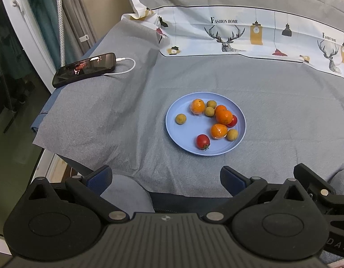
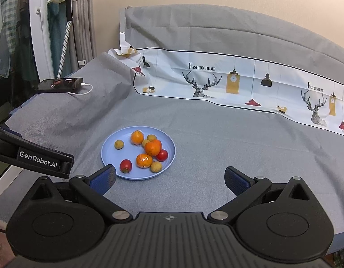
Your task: Organize fruits
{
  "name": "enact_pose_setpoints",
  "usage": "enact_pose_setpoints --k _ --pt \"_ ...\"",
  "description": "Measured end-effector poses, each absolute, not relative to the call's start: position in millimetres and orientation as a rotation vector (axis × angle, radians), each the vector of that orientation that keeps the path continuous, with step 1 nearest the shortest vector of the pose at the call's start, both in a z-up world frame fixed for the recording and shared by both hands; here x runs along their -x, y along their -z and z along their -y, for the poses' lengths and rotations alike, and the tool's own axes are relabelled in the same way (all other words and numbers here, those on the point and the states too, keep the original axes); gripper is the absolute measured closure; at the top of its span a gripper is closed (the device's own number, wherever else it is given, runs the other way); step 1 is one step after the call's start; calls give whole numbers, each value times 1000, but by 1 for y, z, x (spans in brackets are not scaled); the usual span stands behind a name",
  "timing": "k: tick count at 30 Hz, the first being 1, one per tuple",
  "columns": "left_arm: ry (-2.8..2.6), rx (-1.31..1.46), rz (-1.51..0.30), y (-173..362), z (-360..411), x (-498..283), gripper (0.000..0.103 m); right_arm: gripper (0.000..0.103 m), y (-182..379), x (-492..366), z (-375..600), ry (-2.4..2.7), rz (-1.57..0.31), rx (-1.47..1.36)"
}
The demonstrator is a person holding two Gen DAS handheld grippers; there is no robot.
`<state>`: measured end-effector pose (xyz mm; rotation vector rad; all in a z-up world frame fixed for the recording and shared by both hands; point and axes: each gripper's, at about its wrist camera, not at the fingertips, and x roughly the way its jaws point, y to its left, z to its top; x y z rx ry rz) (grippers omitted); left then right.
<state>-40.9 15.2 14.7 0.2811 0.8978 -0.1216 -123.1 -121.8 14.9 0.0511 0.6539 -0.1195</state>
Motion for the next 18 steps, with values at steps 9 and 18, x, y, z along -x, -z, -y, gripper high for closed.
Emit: enact_pose_setpoints --k 9,18 --pt "121 -282 -899 -15 -15 41 0 1 -15 123 121 120 -654 -51" --pt "120 -281 -903 -15 -15 40 0 1 -15 123 121 121 -654 -51"
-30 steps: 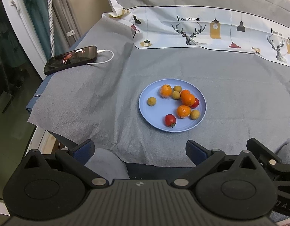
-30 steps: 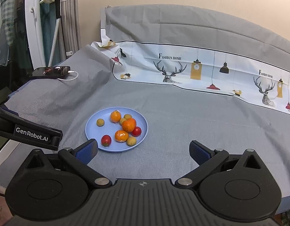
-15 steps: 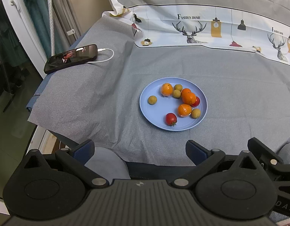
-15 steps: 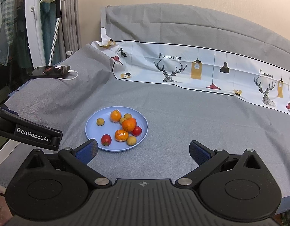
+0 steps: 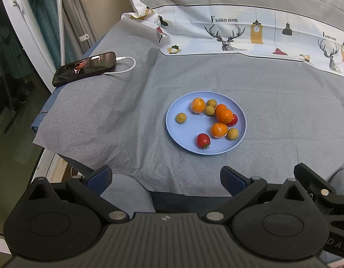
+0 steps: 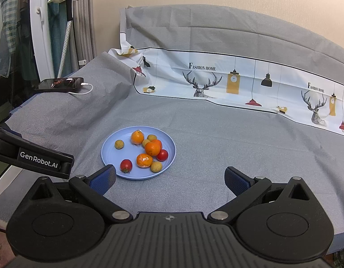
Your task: Organize fruits
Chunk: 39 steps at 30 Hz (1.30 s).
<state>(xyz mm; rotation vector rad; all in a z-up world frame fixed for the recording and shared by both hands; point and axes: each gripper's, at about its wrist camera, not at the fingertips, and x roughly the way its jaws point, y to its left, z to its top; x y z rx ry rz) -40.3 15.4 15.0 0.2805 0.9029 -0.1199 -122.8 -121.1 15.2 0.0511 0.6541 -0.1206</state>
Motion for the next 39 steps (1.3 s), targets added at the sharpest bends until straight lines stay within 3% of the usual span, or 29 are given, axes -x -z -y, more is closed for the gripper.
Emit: enact_pose_setpoints --k 39 --pt "118 -283 -918 -11 -16 37 0 1 -15 122 120 122 -655 -52"
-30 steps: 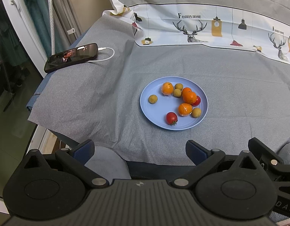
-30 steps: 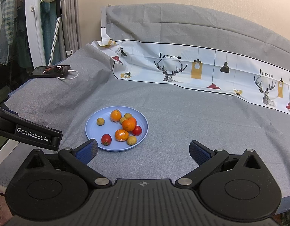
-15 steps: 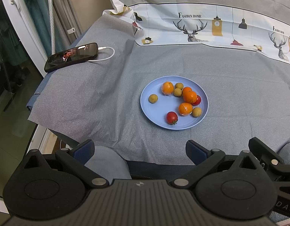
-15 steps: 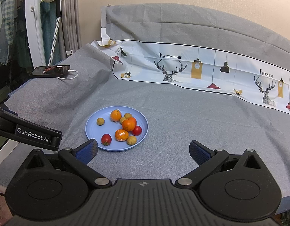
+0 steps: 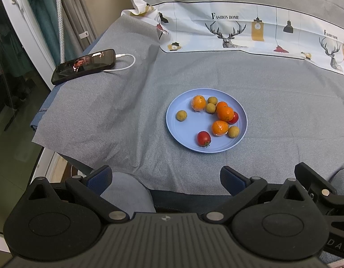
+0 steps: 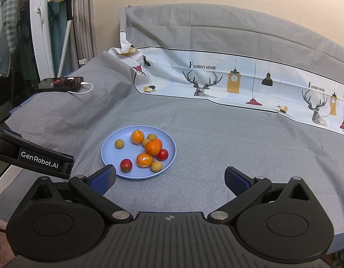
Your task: Organize fruits
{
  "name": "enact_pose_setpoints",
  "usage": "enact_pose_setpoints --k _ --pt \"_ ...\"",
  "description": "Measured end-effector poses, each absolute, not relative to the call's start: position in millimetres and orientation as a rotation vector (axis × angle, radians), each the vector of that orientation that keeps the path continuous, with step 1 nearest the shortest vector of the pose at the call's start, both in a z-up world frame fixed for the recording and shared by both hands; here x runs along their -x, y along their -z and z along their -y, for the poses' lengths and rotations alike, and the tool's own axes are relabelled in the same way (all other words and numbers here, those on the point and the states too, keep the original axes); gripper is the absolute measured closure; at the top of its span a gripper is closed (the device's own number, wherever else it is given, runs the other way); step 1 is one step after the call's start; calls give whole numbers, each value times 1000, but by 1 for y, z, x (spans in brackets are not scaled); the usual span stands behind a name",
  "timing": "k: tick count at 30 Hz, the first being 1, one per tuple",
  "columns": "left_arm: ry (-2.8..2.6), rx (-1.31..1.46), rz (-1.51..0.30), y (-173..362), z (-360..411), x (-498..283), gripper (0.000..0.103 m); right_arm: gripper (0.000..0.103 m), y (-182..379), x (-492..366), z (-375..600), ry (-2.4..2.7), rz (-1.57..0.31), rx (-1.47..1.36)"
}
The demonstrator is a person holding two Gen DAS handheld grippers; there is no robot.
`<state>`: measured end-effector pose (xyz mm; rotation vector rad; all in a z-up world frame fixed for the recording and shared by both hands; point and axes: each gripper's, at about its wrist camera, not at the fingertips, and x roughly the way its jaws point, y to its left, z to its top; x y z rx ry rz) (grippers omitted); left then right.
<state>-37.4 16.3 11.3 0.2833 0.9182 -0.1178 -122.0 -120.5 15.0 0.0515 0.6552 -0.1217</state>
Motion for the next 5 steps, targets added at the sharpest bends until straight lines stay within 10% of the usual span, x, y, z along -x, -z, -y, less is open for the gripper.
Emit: enact_pose_setpoints --k 5 --pt "109 -287 -914 -12 -15 37 0 1 -15 122 120 121 -655 -52"
